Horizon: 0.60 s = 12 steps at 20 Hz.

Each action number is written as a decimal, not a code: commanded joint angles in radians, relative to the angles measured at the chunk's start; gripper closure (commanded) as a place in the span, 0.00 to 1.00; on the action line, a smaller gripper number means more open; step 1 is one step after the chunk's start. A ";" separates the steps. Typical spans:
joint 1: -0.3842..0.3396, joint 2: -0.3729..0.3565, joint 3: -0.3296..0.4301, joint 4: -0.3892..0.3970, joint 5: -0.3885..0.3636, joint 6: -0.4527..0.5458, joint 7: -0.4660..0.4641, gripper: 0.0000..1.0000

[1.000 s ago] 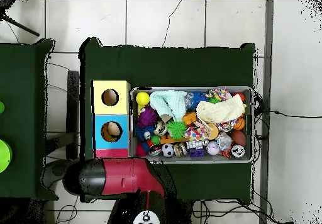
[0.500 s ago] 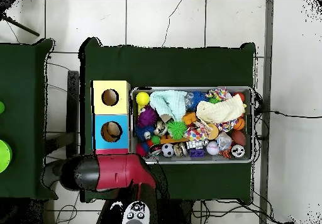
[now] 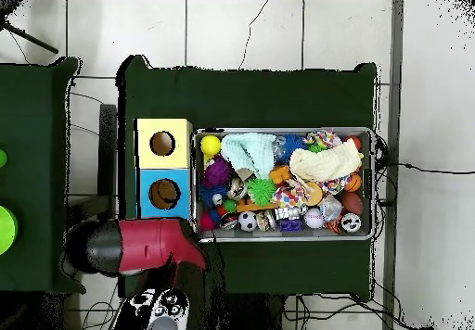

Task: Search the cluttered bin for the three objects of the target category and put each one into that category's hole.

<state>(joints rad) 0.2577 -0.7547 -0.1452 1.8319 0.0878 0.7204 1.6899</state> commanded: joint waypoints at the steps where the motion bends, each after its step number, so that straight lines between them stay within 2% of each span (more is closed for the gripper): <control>1: 0.038 0.061 -0.025 -0.153 0.047 0.179 0.351 1.00; 6: 0.041 0.059 -0.031 -0.204 0.033 0.252 0.338 1.00; 12: 0.024 0.104 -0.014 -0.258 0.028 0.268 0.326 1.00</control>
<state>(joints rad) 0.3096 -0.7144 -0.1695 1.6778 0.0898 0.8964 1.7585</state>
